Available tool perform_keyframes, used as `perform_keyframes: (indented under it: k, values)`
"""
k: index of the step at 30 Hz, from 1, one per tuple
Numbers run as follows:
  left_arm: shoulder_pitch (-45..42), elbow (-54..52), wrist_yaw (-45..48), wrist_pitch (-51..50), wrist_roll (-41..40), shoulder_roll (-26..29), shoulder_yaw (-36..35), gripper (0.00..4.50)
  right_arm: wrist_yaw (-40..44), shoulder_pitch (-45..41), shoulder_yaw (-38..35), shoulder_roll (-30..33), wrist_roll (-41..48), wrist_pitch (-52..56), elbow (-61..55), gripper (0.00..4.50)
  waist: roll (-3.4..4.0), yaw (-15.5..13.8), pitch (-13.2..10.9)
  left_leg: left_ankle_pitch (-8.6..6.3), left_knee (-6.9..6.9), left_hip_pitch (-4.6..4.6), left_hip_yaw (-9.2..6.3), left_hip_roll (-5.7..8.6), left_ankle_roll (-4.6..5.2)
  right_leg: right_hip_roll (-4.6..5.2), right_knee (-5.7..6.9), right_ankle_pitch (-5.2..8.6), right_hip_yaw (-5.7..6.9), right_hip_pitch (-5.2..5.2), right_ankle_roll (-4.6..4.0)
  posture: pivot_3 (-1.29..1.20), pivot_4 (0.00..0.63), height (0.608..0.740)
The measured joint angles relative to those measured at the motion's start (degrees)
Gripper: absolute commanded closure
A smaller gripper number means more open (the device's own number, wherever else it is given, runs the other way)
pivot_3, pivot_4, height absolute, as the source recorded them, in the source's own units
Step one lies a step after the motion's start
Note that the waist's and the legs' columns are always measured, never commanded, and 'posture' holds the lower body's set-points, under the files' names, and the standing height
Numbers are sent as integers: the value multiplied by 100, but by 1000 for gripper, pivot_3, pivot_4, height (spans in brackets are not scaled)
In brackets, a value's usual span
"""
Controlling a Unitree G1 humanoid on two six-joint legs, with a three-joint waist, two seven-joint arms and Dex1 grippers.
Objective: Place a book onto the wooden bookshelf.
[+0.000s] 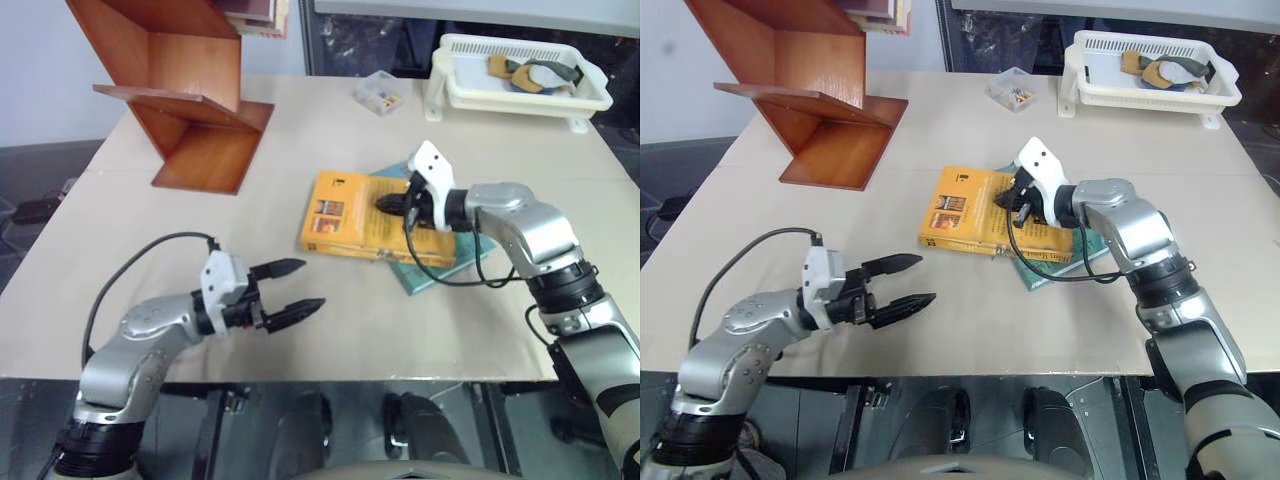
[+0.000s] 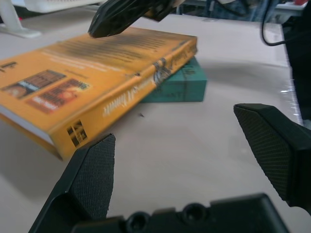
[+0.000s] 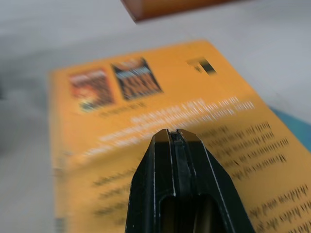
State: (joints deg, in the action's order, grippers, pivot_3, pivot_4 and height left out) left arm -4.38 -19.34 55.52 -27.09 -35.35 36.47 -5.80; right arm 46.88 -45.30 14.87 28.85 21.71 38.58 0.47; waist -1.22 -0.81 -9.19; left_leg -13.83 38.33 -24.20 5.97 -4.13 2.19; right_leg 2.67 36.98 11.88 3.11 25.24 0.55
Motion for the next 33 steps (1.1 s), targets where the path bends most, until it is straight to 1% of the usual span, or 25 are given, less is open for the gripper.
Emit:
perform_keyframes:
  k: [1, 6, 8, 10, 13, 14, 15, 16, 17, 22, 29, 33]
  values:
    - [-95, 43, -16, 4, 32, -2, 12, 0, 19, 163, -96, 55, 96, 117, -331, 4435, 0, 7, 0, 0, 0, 1, -1, 0, 0, 0, 1, 0, -1, 0, 0, 0, 150, 740]
    - [-200, 196, 180, 4, 25, 20, 91, 0, 25, 635, -358, 246, 385, 567, -1204, 4435, 0, 38, 0, 0, 0, 4, -4, 0, 0, -1, 2, 0, -4, 2, 1, 0, 150, 740]
    - [-189, 266, 410, 5, 5, 167, 89, 0, 25, 805, -396, 271, 560, 786, -1566, 4435, 0, 53, 0, 0, 0, 4, -5, -2, 0, -3, 5, 1, -3, 5, 0, 0, 150, 740]
    - [-125, 276, 730, 17, -97, 362, 14, 0, -35, 885, -300, 204, 592, 949, -1859, 4435, 0, 94, 0, 0, 0, 5, -5, -3, 0, -3, 11, 2, -4, 8, 0, 0, 150, 740]
    - [25, 268, 1081, 18, -316, 551, -226, 0, -193, 955, 168, -63, 372, 957, -1898, 4435, 0, 164, 0, 0, 0, 8, -4, -4, 0, -2, 15, 3, -6, 9, -1, 0, 150, 740]
    - [80, 263, 1181, 19, -354, 617, -306, 0, -241, 986, 313, -192, 316, 951, -1837, 4435, 0, 168, 0, 0, 0, 8, -2, -4, 0, -2, 18, 3, -7, 11, -1, 0, 150, 740]
    - [236, 236, 1370, 23, -457, 783, -481, 0, -338, 985, 532, -512, 178, 879, -1596, 4435, 0, 183, 0, 0, 1, 8, 0, -4, -1, -3, 23, 3, -11, 14, -1, 0, 150, 740]
    - [240, 235, 1395, 23, -470, 806, -505, 0, -354, 985, 567, -539, 158, 869, -1561, 4435, 2, 177, -1, 0, 1, 7, 0, -4, -1, -1, 26, 4, -11, 17, -1, 0, 150, 740]
    - [390, 170, 1511, 24, -544, 931, -667, 0, -366, 937, 661, -713, 70, 813, -1361, 4435, 0, 169, 0, 1, 2, 2, 3, -3, -2, 1, 40, 4, -16, 27, -2, 0, 150, 740]
    - [828, -54, 1695, 20, -720, 1151, -1154, 0, -352, 719, 839, -1100, -156, 597, -887, 4435, -1, 161, -1, 1, 6, 0, 8, -4, -2, 9, 43, 12, -19, 30, -16, 0, 150, 740]
    - [1249, -373, 1581, 40, -761, 1121, -1375, 0, -553, 318, 871, -1731, -559, 134, 136, 4435, -1, 173, 0, 3, 6, 8, 13, -5, -6, 7, 58, 14, -25, 32, -19, 0, 150, 740]
    - [1312, -504, 1332, 43, -770, 1000, -1402, 0, -843, 38, 686, -2044, -766, -108, 787, 4435, -1, 167, -1, 4, 6, 14, 16, -5, -7, 7, 67, 15, -31, 31, -21, 0, 150, 740]
